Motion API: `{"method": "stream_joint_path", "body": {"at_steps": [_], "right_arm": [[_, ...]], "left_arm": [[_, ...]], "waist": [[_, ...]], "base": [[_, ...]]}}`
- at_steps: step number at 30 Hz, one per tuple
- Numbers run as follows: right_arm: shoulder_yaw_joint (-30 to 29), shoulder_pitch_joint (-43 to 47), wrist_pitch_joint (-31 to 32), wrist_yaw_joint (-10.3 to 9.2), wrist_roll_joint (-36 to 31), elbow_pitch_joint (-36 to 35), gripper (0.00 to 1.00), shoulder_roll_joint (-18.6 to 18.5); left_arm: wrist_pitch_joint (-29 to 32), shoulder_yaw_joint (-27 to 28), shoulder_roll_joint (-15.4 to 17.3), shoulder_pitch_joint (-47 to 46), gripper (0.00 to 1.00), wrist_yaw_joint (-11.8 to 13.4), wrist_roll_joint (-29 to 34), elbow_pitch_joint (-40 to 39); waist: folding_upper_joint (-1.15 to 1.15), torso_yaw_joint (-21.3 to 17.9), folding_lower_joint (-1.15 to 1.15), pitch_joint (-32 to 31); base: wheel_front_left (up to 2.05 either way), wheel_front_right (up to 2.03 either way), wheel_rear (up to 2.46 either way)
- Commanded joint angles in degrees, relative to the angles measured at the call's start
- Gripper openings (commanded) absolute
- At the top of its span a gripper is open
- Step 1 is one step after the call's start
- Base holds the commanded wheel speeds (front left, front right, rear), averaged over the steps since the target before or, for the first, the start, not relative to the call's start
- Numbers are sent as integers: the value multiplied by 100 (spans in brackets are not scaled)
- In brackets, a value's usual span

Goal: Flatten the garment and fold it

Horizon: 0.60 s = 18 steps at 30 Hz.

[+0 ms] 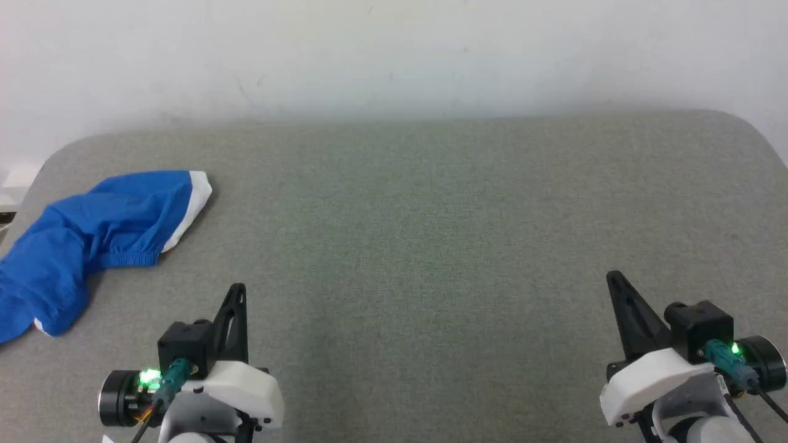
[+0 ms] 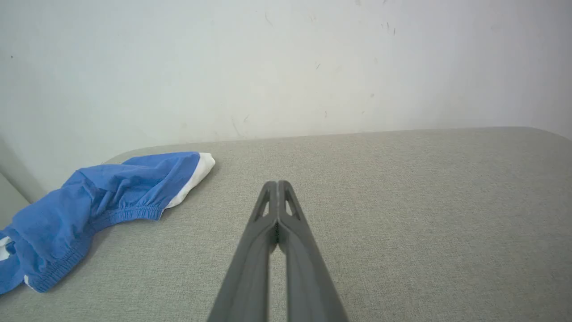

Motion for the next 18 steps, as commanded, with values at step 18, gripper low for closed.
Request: {"method": "stream_joint_path", "body": {"at_steps": [18], "right_arm": [[-1, -84, -39, -12, -42, 5, 0, 18]], "left_arm": [[17, 25, -15, -65, 0, -46, 37, 10]], "waist": [[0, 0, 0, 0]], "base": [[0, 0, 0]]}}
